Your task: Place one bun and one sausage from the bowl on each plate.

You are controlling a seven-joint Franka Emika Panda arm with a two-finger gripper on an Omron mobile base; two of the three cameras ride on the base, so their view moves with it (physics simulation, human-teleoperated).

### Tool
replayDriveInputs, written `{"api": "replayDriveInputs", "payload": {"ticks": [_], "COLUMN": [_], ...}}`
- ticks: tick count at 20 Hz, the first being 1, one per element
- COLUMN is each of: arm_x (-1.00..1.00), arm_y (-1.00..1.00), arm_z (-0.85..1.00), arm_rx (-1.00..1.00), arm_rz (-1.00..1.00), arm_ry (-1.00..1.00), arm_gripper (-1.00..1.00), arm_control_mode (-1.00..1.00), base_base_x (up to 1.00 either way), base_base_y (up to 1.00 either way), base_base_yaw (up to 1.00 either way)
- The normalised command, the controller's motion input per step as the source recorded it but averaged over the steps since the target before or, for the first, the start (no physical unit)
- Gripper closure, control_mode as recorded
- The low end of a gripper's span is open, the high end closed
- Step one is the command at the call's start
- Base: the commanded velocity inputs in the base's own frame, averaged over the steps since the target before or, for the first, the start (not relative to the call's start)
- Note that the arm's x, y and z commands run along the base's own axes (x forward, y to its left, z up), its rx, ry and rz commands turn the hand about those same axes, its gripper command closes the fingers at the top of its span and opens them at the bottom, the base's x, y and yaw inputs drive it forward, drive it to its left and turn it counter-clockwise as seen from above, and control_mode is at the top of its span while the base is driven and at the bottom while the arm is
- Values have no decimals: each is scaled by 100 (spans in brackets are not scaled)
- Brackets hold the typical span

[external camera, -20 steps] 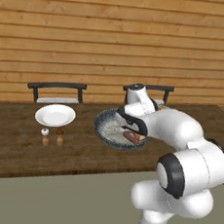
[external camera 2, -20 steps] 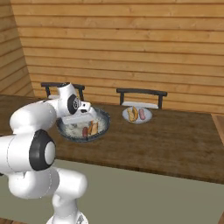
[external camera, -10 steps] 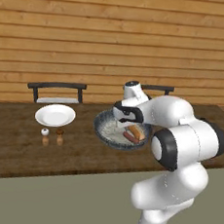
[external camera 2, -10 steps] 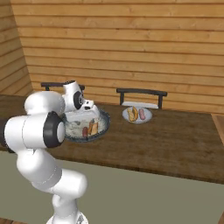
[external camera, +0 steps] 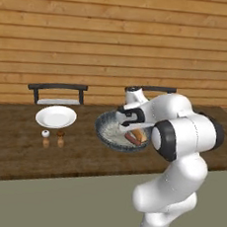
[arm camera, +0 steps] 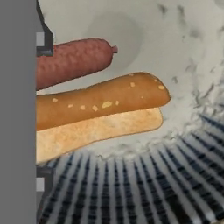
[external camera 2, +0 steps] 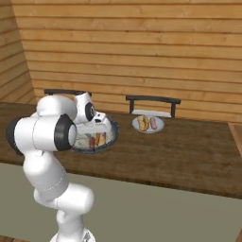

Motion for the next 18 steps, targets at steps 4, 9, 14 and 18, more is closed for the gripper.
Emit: {"api": "replayDriveInputs", "payload": {"ticks": [4, 9, 14, 18], "arm_x": [18, 22, 1, 0], "arm_y": [-9, -4, 0, 0], "arm_z": [-20, -31, -33, -31], "arm_rx": [0, 0, 0, 0], "arm_rz": [-13, -8, -4, -4], "arm_ry": [-2, 0, 0, 0], "arm_gripper": [-100, -100, -100, -100], "arm_control_mode": [-100, -100, -100, -100], "base_base_x": [0, 0, 0, 0], "base_base_y": [0, 0, 0, 0], "base_base_yaw": [0, 0, 0, 0]}}
